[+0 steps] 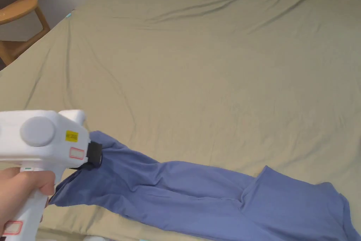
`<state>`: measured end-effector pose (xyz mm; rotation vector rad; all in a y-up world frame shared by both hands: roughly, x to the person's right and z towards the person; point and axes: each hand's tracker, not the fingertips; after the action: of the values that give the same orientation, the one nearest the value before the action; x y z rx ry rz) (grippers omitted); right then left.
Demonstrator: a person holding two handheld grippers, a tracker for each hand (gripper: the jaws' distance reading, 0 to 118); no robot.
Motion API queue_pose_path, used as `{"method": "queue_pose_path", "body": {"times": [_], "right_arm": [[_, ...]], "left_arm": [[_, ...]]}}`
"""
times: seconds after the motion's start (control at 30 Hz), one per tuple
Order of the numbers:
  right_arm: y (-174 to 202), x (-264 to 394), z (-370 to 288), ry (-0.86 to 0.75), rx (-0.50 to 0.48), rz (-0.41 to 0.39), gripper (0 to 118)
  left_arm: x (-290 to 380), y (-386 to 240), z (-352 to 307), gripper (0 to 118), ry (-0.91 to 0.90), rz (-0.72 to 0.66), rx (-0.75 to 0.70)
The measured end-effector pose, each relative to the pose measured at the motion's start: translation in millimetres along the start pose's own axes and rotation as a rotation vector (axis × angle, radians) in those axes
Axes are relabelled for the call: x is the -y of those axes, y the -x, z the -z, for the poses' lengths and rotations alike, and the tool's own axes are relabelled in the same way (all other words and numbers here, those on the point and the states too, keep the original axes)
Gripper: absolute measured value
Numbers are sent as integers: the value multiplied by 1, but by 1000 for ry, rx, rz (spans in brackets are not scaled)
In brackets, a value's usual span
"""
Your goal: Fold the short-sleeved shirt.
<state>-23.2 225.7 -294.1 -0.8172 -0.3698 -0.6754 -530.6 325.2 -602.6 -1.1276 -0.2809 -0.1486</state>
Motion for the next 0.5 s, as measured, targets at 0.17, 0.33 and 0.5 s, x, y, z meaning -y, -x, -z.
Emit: {"method": "queue_pose_path", "body": {"times": [0.17,0.33,0.5], "right_arm": [[-12,3,-5,-16,-6,-18,0],[-27,11,-11,-25,-32,11,0],[-42,17,-10,-6,-26,65,0]], "left_arm": [[-10,-82,7,8,80,147,13],[-3,-175,40,8,79,302,-52],[27,-276,85,67,72,412,-44]]}}
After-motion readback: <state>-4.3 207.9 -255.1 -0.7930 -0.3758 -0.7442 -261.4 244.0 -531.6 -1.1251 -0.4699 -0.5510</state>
